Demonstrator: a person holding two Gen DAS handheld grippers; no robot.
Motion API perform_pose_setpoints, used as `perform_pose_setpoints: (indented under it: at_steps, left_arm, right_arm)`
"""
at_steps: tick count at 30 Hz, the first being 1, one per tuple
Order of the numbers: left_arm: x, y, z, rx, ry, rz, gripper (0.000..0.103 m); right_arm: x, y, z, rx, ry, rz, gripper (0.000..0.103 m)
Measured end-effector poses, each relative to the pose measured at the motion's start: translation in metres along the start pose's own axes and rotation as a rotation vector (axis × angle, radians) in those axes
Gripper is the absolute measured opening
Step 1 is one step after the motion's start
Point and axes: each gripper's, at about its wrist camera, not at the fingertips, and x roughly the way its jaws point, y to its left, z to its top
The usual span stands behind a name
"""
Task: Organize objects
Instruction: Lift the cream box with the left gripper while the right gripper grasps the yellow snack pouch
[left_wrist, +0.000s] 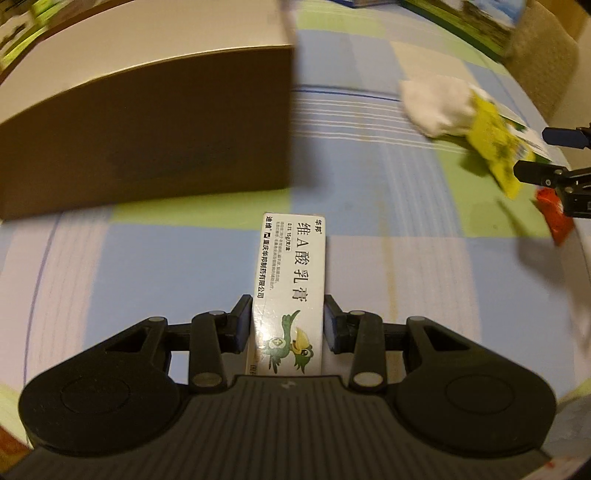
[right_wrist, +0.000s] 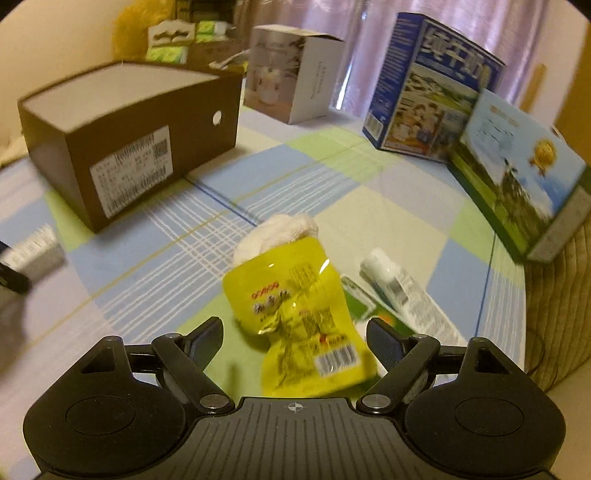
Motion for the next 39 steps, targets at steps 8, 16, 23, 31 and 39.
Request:
perform_pose_setpoints:
  at_steps: [8,16,23,31,39]
  left_arm:
    - [-0.007,0.036,-0.009,-0.109,0.001,0.059,0.034]
    - [-0.011,0.046,-0.014,-0.137,-0.003,0.075,0.034]
    - [-0.010,0.045,-0.017,-0.136,-0.006,0.072,0.034]
    - [-0.020,0.049,-0.020,-0.126,-0.031,0.064,0.034]
    - [-0.052,0.067,-0.019,-0.137,-0.093,0.066,0.034]
  right_arm:
    - [0.034,0.002,0.006,-0.062,0.004,-0.013,0.082]
    - [0.032,0.005,0.000,-0.077,-0.014,-0.014,0.065]
    - [0.004,0.005,0.001,-0.014,-0.051,0.024,0.062]
    - [-0.035,0.014,0.020,0.059,-0.105,0.080,0.062]
    - [-0.060,0.051,0.055,0.064,-0.166,0.210,0.062]
